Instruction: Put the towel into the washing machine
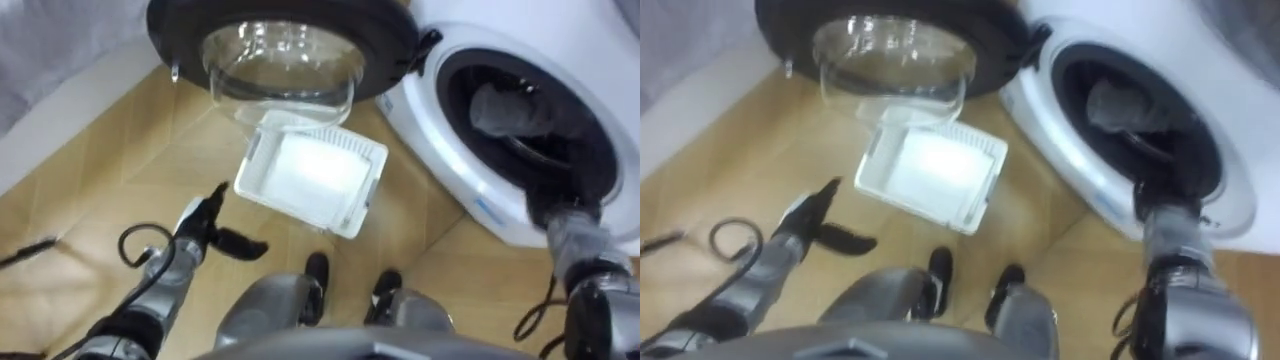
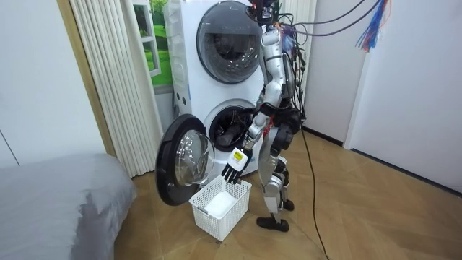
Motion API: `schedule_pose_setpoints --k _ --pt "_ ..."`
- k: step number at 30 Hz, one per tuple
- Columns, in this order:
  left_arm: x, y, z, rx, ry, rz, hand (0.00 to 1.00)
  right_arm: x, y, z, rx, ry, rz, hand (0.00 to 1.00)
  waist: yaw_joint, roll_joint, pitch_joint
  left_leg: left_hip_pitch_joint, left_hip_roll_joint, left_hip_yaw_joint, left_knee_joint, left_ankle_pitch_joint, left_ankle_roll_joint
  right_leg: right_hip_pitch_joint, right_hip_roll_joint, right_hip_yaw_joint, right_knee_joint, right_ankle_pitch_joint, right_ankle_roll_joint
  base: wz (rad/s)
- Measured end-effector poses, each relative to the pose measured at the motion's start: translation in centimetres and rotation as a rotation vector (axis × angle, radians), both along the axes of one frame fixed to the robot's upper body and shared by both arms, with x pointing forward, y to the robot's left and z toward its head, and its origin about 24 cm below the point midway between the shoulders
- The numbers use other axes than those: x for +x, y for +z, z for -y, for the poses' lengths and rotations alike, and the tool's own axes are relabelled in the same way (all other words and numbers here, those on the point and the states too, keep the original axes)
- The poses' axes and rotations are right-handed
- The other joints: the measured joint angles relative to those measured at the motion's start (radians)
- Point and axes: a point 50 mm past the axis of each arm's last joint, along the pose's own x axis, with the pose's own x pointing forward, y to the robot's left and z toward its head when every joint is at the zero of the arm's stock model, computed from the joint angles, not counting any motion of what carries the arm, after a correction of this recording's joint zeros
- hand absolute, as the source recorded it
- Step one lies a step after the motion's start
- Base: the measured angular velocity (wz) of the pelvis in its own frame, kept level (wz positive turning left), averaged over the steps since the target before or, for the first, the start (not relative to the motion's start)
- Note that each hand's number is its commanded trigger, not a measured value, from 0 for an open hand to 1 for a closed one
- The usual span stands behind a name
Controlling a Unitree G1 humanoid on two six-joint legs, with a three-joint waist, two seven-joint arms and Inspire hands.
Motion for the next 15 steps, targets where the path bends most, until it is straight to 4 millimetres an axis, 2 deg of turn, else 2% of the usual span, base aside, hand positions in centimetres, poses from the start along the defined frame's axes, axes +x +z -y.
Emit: schedule_pose_setpoints --k 1,2,5,7,8,9,11,13,14,15 --pt "-1.2 -0.3 -0.6 0.013 0.045 -0.019 0.00 -2.1 -0.9 -0.2 -0.005 0.015 -0.054 0.00 -0.006 -0.001 -0.0069 0.038 0.001 0.004 -0.023 -0.001 -0.002 0.029 0.003 0.004 -0.012 0.000 0.000 -0.17" --pt "-2.4 -0.6 -1.2 0.023 0.083 -0.042 0.00 -4.2 -1.7 -0.4 -0.014 0.035 -0.110 0.00 -0.013 -0.001 -0.0073 0.075 0.003 0.006 -0.044 -0.003 -0.005 0.064 0.009 0.009 -0.030 0.001 0.002 -0.15" --pt "-5.7 -1.1 -2.5 0.044 0.194 -0.096 0.00 -8.2 -2.8 -0.8 -0.046 0.120 -0.249 0.00 -0.034 -0.005 -0.0082 0.143 0.010 0.014 -0.073 -0.008 -0.014 0.123 0.024 0.029 -0.058 0.002 0.001 -0.21" --pt "-7.3 -1.4 -3.1 0.056 0.266 -0.119 0.00 -10.1 -3.2 -1.1 -0.079 0.189 -0.328 0.00 -0.047 -0.009 -0.0074 0.162 0.015 0.015 -0.078 -0.013 -0.020 0.147 0.032 0.031 -0.078 0.005 -0.004 -0.11" --pt "-7.9 -1.5 -3.3 0.066 0.305 -0.125 0.00 -10.9 -3.4 -1.3 -0.114 0.285 -0.393 0.00 -0.052 -0.012 -0.0067 0.173 0.019 0.017 -0.080 -0.015 -0.024 0.159 0.037 0.033 -0.087 0.009 -0.008 -0.13" --pt "-8.1 -1.5 -3.3 0.070 0.321 -0.124 0.00 -11.2 -3.6 -1.5 -0.127 0.338 -0.424 0.00 -0.053 -0.015 -0.0052 0.179 0.023 0.023 -0.081 -0.016 -0.026 0.164 0.039 0.035 -0.088 0.010 -0.010 -0.18" --pt "-9.4 -1.9 -3.2 0.082 0.359 -0.158 0.00 -12.0 -3.9 -2.2 -0.193 0.605 -0.538 0.00 -0.049 -0.020 -0.0014 0.216 0.032 0.040 -0.092 -0.020 -0.033 0.186 0.050 0.055 -0.091 0.011 -0.012 -0.25" --pt "-10.1 -2.1 -3.2 0.087 0.366 -0.184 0.00 -12.0 -4.1 -2.8 -0.250 0.811 -0.584 0.00 -0.050 -0.021 -0.0015 0.241 0.038 0.046 -0.100 -0.023 -0.038 0.204 0.059 0.064 -0.104 0.014 -0.017 -0.21" --pt "-10.4 -2.2 -3.2 0.089 0.371 -0.196 0.00 -12.0 -4.2 -3.2 -0.279 0.934 -0.602 0.00 -0.050 -0.029 0.0024 0.250 0.042 0.050 -0.102 -0.026 -0.041 0.211 0.062 0.067 -0.105 0.015 -0.018 -0.13" --pt "-10.5 -2.3 -3.2 0.090 0.372 -0.202 0.00 -11.9 -4.3 -3.4 -0.293 0.992 -0.612 0.00 -0.051 -0.027 0.0021 0.254 0.044 0.050 -0.102 -0.026 -0.042 0.216 0.064 0.066 -0.105 0.015 -0.019 -0.06"
